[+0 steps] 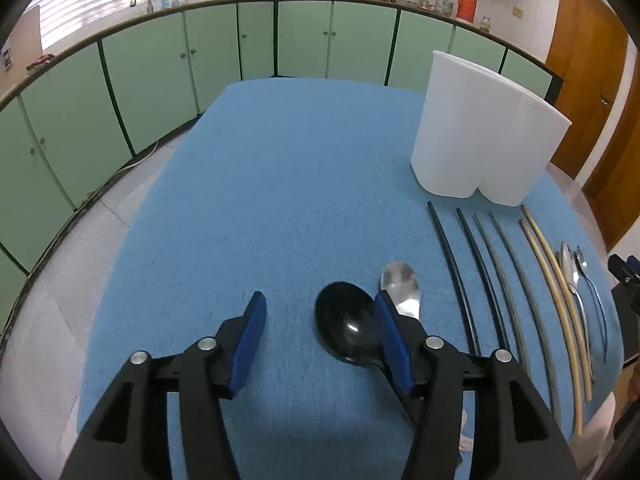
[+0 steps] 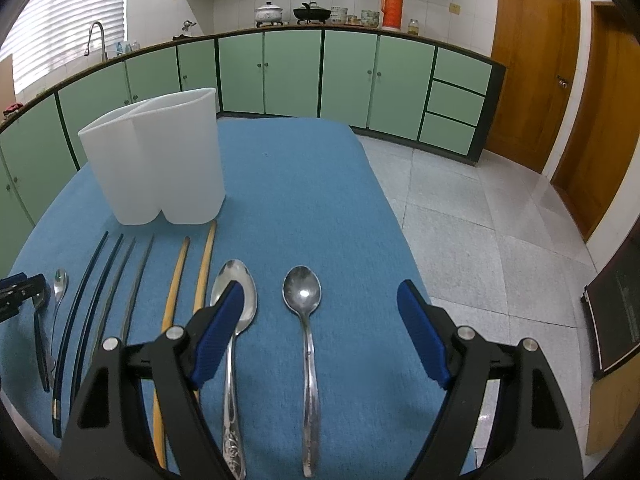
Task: Organize utensils
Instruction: 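Move the left tool to the black spoon and open around it, then close the left tool on the black spoon handle and lift it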
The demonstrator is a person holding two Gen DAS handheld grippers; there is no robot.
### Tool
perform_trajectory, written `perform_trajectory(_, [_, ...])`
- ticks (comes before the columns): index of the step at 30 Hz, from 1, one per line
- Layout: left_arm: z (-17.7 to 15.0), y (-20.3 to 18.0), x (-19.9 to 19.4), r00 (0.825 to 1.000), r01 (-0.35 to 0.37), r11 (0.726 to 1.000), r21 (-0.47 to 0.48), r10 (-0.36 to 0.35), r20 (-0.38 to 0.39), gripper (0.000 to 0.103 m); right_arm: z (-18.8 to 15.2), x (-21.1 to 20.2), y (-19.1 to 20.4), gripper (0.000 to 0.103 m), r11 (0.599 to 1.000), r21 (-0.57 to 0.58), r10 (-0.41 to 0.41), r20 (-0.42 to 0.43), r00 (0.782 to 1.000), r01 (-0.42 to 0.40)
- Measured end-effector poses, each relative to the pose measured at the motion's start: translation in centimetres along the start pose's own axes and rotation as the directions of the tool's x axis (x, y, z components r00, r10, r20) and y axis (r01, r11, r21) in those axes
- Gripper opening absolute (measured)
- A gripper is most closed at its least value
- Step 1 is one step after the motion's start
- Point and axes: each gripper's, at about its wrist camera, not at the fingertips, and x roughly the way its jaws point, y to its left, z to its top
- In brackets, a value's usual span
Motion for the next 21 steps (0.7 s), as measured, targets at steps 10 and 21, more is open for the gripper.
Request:
perform_trajectory(10, [-2.4, -1.3, -0.6, 0.999, 0.006, 0.999, 0.044, -0.004, -0.047, 0.061, 0.0, -0.2, 0.2, 0.077, 1.000, -0.002, 0.008, -0.001, 1.000, -0.008])
perform_trajectory(21, [-2.4, -0.2, -1.1, 0.998, -0.033, 0.998, 0.062, 0.036, -0.057, 0.056, 0.1, -0.4, 0.7, 0.077, 1.000, -0.003, 0.018, 0.002, 1.000, -0.018])
